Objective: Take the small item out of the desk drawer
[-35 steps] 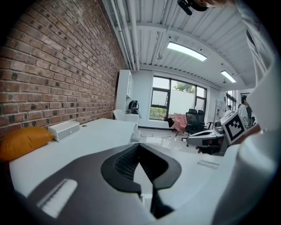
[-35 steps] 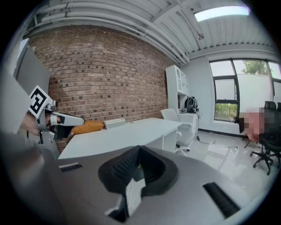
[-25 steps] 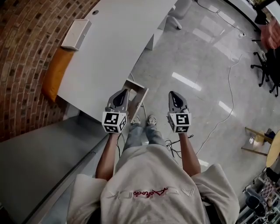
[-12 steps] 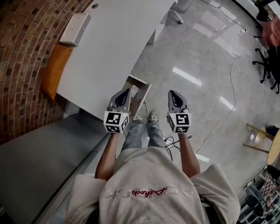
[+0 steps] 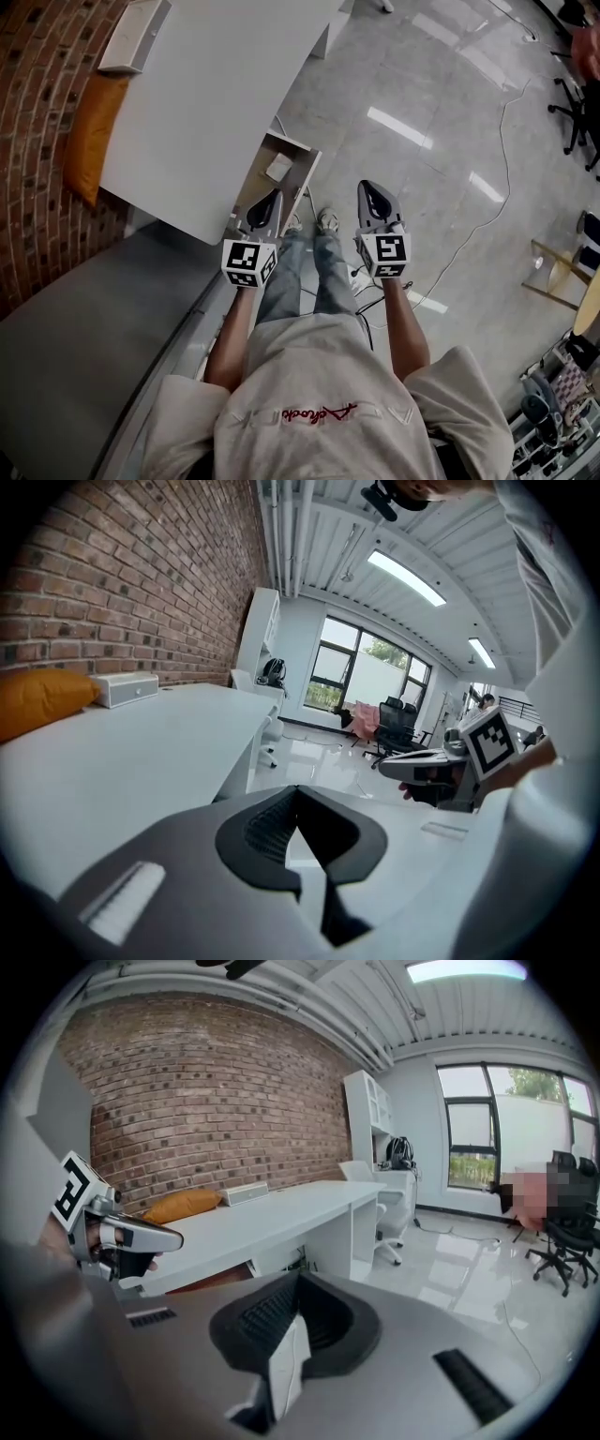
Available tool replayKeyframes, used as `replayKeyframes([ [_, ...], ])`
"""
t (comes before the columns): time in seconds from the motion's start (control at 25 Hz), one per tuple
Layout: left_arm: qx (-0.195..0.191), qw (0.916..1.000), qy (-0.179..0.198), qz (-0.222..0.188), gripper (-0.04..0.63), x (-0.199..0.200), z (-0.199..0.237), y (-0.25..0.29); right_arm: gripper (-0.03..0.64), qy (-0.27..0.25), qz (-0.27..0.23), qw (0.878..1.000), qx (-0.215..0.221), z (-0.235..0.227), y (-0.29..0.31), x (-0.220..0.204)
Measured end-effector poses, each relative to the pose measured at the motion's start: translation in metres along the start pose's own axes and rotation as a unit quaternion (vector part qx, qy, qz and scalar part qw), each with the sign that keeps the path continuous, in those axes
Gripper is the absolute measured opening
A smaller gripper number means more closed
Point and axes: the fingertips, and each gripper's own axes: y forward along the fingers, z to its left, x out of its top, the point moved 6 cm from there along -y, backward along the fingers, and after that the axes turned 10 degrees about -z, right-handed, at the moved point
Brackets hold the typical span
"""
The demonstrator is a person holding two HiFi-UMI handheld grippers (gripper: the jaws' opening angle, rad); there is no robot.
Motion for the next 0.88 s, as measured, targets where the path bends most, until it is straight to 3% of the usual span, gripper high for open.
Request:
replayKeyframes([
  [0.48, 0.015, 0.9986, -0.019, 0.048, 0.009, -0.086, 0.004, -0.027, 0.012, 0.016, 0.048, 0.999, 0.017, 0.023, -0.015, -0.079],
  [0.88, 0.038, 0.9972, -0.039, 0.052, 0.009, -0.128, 0.015, -0.028, 0.012, 0.039, 0.069, 0.997, 0.018, 0.035, -0.024, -0.128],
])
